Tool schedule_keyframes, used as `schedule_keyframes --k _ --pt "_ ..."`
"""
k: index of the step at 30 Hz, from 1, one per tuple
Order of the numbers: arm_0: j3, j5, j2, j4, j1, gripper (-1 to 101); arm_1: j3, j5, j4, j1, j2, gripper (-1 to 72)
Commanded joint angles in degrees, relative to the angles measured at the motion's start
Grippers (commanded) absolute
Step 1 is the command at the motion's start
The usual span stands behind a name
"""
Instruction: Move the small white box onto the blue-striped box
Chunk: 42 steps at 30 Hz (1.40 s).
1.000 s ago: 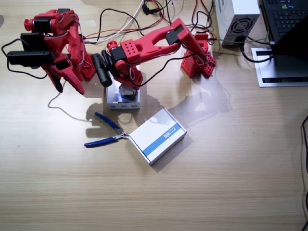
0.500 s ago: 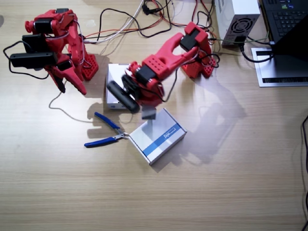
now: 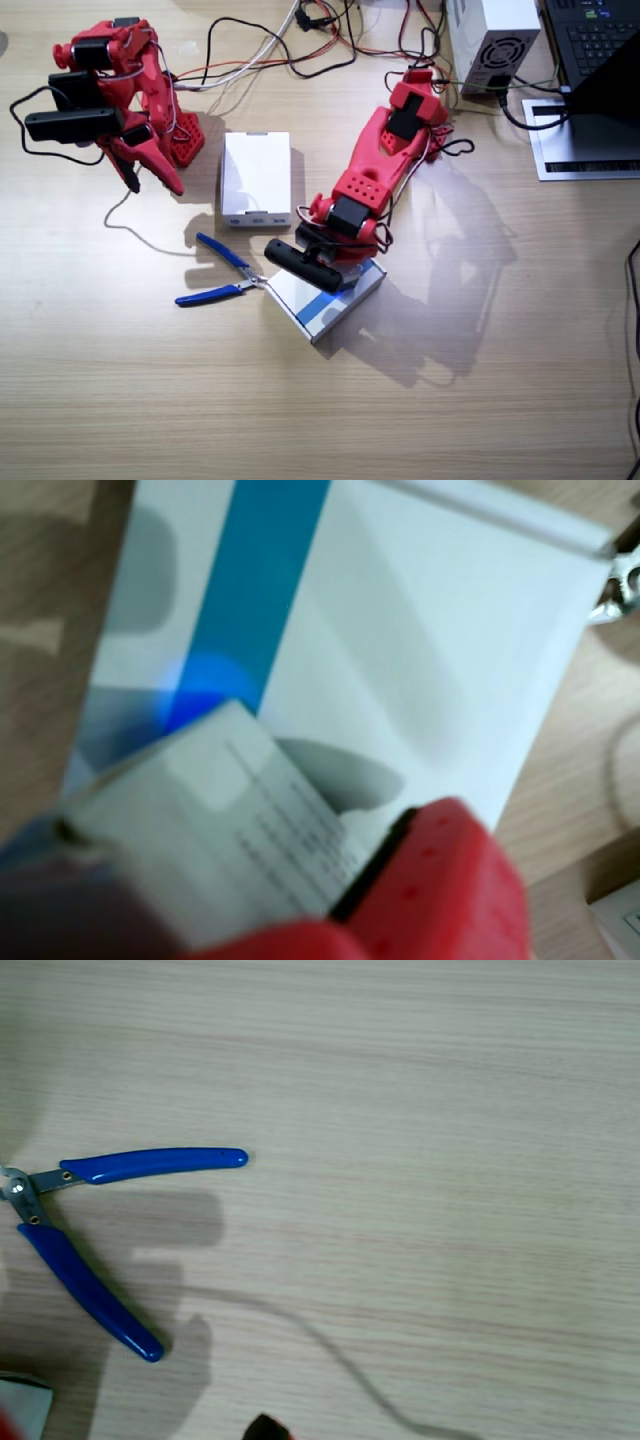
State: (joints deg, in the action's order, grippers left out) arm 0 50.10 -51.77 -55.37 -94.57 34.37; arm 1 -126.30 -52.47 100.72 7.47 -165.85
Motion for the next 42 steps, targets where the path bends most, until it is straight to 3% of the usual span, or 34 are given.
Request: schedule_keyframes --k 1,10,11,12,13,14,15,17,20,21,22,27,30,32,33,34,38,42 --pt "-0.8 0.5 -5.4 -1.5 3.3 44 3.6 0.6 0.0 1.9 -1.7 64.6" --pt "1.4 0.0 -31.2 -1.5 2.7 44 8.6 1.0 -2.7 0.0 1.8 64.3" --pt "2.4 0.1 -33.6 -1.4 2.1 44 5.9 -0.5 -6.1 -3.3 1.9 55.3" --pt "4.0 -0.2 -36.5 -1.4 1.1 37 1.8 -1.9 -10.9 -7.3 2.1 35.8" --pt "5.9 -0.7 -39.6 -1.3 -0.9 20 -3.6 -3.7 -16.0 -10.5 3.2 14.7" --pt "9.1 -1.4 -43.2 -0.9 -3.7 0 -8.6 -6.2 -20.3 -13.5 5.1 4.1" --pt "14.2 -1.4 -47.3 0.1 -7.5 0 -14.0 -9.6 -23.9 -15.9 6.5 1.4" --pt "33.9 -3.4 -58.5 10.3 -16.3 0 -22.1 -14.1 -27.2 -17.4 6.2 0.2" --pt "63.1 -7.8 -68.6 24.4 -25.7 0 -31.6 -17.8 -26.8 -16.3 0.9 0.2" --pt "71.6 -8.8 -70.7 29.9 -28.2 0 -35.4 -18.5 -25.0 -15.6 -4.3 0.2" --pt "78.7 -9.6 -71.4 34.6 -30.1 0 -36.1 -19.4 -18.6 -15.9 -12.7 0.2" --pt "98.8 -10.3 -70.7 49.9 -32.6 0 -37.1 -19.2 -17.2 -12.1 -15.5 0.1" --pt "104.7 -13.5 -76.6 50.8 -33.6 0 -37.1 -20.5 -17.1 -8.1 -15.5 0.1" --pt "114.9 -19.5 -93.5 51.2 -34.8 0 -37.1 -22.6 -16.9 -7.6 -15.6 0.1" --pt "122.2 -23.9 -109.7 47.5 -35.6 0 -37.1 -23.9 -17.1 -7.0 -15.6 0.1" --pt "124.0 -29.5 -127.8 33.3 -36.2 0 -37.1 -25.0 -17.1 -7.1 -15.6 0.1" --pt "124.0 -35.9 -132.1 27.9 -36.7 0 -37.1 -25.8 -16.3 -5.4 -15.6 0.2" --pt "124.0 -32.3 -132.1 25.0 -33.2 0 -37.1 -25.9 -16.3 -5.4 -15.6 0.5"
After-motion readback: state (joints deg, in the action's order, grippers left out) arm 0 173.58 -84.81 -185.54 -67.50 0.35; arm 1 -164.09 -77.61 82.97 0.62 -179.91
